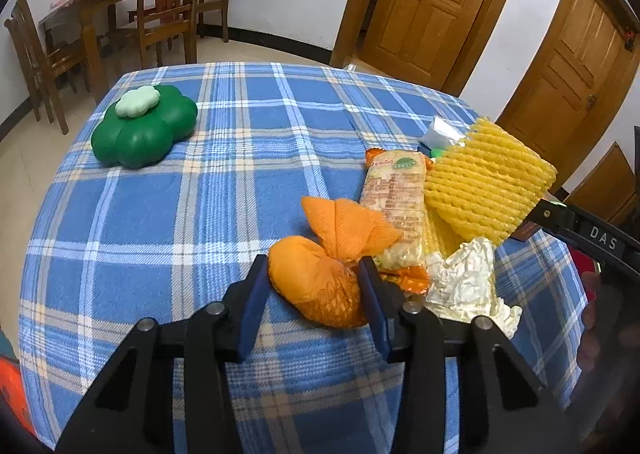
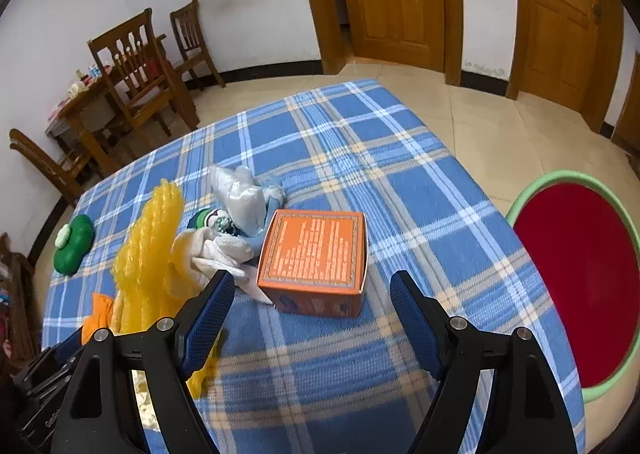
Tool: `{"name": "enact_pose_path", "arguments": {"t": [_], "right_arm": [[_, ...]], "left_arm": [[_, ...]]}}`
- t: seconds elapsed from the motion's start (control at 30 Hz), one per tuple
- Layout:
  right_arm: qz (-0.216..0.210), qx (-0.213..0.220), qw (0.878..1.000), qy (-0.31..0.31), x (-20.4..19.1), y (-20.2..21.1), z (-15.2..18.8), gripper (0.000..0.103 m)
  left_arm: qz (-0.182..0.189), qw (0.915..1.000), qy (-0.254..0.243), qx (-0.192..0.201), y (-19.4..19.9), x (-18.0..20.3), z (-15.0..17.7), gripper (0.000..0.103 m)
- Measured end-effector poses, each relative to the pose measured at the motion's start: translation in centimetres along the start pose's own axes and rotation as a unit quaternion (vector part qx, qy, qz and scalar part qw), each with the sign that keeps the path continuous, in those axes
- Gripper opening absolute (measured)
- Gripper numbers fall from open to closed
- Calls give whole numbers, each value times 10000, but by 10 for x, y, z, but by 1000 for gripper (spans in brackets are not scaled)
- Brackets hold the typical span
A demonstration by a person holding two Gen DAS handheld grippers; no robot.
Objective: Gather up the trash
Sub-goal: 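Grasp the orange mesh bag with the left tool while the right tool grasps the orange box, then carry the orange bag and orange box over the red bin with both tools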
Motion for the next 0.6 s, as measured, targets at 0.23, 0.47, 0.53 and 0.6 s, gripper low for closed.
{"name": "enact_pose_path", "arguments": {"t": [0.23, 0.47, 0.53, 0.6], "right_arm": [[-69, 58, 9999, 96, 3, 6, 3, 53], [-171, 263, 9995, 78, 11, 31, 7, 53], [-232, 321, 9992, 30, 15, 40, 9, 53], [-271, 367, 9990, -4, 18, 47, 11, 53]], "left_arm": [[-19, 9999, 98, 119, 15, 1, 0, 36], [37, 9996, 98, 254, 34, 16, -1, 33], [66, 9995, 108, 289, 39, 21, 0, 33], [62, 9994, 106, 313, 45, 25, 0, 33]]}}
Point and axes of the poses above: each gripper's, at about its wrist camera, not at the fingertips, and y roughly against the way its jaws point, x to its right, z to its underside, the point moved 10 cm from there along -y, roughly the way its jaws point, and after that the axes turned 1 degree about -z, right-handed, at the moved point
